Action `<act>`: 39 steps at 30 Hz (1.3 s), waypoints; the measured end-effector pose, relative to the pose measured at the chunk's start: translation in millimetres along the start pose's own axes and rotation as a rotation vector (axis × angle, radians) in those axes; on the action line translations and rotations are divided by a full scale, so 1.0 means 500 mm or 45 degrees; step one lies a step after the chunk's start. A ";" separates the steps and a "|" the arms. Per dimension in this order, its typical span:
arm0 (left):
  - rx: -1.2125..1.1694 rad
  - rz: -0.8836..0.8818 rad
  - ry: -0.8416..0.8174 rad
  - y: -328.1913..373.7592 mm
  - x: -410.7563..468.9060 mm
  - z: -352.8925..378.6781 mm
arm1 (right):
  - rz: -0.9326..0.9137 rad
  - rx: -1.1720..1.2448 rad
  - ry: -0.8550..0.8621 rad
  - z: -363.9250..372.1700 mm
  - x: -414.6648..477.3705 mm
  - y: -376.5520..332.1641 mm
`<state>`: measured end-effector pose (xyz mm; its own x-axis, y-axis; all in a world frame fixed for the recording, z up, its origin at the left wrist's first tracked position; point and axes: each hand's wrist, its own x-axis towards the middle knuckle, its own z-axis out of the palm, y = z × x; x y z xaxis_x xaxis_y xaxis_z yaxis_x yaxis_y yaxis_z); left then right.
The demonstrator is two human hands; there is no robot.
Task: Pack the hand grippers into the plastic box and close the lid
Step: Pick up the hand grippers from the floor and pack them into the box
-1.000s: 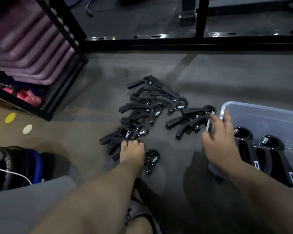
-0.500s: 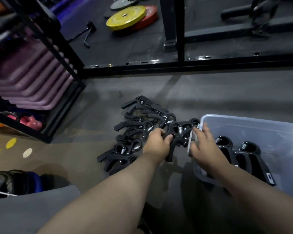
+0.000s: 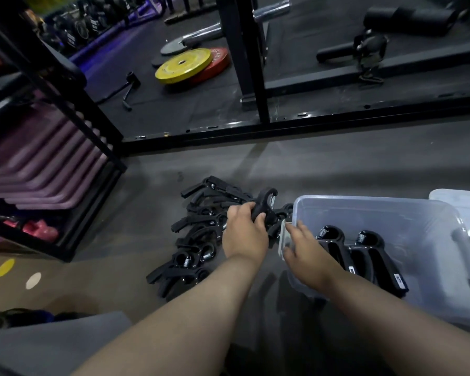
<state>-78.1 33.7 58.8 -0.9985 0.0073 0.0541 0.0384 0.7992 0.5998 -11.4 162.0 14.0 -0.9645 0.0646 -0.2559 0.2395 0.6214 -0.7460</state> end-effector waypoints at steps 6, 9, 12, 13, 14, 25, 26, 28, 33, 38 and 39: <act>0.082 0.272 -0.013 0.047 -0.029 0.023 | 0.047 0.779 0.322 -0.012 0.022 -0.053; 0.049 0.390 -0.124 0.041 -0.060 0.048 | 0.198 0.990 0.393 -0.019 0.040 -0.062; -0.113 0.370 -0.266 0.023 -0.074 0.068 | 0.347 0.948 0.468 -0.030 0.054 -0.049; -0.161 0.365 -0.313 0.017 -0.073 0.072 | 0.363 0.951 0.497 -0.034 0.058 -0.043; -0.195 0.360 -0.362 0.014 -0.072 0.073 | 0.364 0.943 0.514 -0.037 0.061 -0.038; 0.010 -0.024 -0.322 -0.004 -0.070 0.090 | 0.376 0.707 0.489 -0.029 0.061 -0.020; 0.005 -0.038 -0.372 -0.005 -0.067 0.091 | 0.362 0.688 0.481 -0.030 0.060 -0.020; -0.044 -0.076 -0.440 -0.009 -0.064 0.087 | 0.338 0.629 0.474 -0.030 0.059 -0.017; -0.274 -0.166 -0.565 -0.030 -0.078 0.091 | 0.286 0.479 0.447 -0.013 0.065 0.002; -0.338 -0.171 -0.496 -0.042 -0.077 0.102 | 0.314 0.404 0.503 0.002 0.069 -0.011; -0.340 -0.173 -0.499 -0.044 -0.074 0.103 | 0.323 0.410 0.505 0.003 0.068 -0.013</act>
<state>-43.9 47.0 2.7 -0.9328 0.1804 -0.3121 -0.1354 0.6272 0.7670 -45.4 158.8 9.3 -0.8253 0.5077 -0.2472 0.4308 0.2831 -0.8569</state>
